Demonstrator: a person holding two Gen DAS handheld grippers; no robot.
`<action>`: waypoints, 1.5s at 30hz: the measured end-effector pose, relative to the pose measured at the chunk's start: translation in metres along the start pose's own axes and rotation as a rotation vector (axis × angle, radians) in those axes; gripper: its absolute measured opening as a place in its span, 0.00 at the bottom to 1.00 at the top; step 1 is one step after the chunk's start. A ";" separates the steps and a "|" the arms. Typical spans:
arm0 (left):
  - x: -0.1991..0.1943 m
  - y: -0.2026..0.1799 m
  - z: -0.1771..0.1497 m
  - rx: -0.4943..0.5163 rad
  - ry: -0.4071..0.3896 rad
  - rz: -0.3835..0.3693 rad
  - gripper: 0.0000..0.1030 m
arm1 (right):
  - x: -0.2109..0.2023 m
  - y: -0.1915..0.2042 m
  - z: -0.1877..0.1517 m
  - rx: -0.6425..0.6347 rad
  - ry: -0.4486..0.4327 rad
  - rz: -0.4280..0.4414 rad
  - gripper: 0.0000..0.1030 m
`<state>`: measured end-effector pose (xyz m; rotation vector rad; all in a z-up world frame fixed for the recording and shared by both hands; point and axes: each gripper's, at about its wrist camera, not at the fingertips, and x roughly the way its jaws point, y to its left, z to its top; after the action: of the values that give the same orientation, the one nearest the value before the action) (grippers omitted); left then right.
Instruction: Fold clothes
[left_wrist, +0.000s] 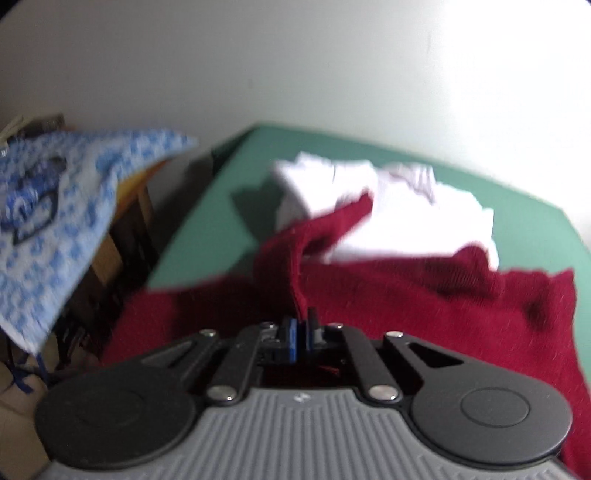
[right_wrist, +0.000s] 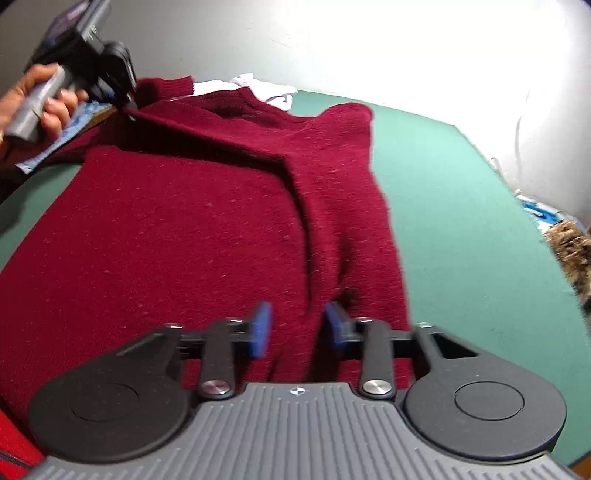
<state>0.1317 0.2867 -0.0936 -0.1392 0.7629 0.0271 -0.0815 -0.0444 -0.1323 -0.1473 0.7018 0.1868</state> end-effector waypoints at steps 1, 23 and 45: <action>-0.004 -0.001 0.006 0.008 -0.021 -0.001 0.03 | -0.002 -0.001 0.003 0.002 -0.007 0.001 0.20; 0.017 -0.016 0.008 0.090 0.021 0.014 0.03 | 0.001 -0.023 0.021 0.124 0.024 0.045 0.06; 0.030 -0.018 0.014 0.081 0.039 0.002 0.03 | -0.071 -0.025 -0.017 0.218 0.116 0.238 0.41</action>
<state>0.1649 0.2697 -0.1023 -0.0622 0.8017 -0.0044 -0.1394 -0.0803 -0.0971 0.1353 0.8499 0.3294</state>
